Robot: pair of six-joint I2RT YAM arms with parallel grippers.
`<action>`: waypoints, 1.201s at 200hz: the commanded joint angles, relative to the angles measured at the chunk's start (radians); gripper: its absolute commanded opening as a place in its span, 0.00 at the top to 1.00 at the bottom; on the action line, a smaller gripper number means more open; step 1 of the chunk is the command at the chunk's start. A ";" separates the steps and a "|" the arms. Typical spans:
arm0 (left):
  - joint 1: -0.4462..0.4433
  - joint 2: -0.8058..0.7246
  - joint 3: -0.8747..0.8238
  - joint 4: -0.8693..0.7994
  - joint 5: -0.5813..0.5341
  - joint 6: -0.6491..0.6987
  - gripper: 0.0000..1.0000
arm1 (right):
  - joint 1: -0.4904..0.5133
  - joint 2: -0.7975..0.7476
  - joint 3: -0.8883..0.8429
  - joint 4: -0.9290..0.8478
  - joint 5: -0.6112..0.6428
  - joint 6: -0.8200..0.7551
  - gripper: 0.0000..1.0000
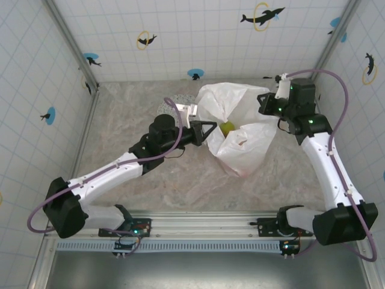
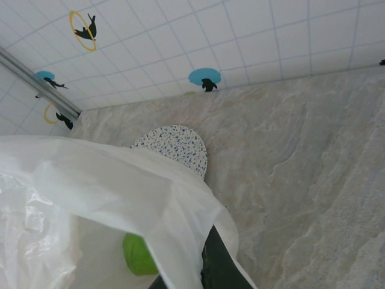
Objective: Place the fruits into the plastic bag
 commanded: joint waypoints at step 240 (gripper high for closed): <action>0.225 0.422 0.326 -0.158 0.027 0.100 0.92 | -0.009 0.078 -0.102 0.109 0.005 0.048 0.98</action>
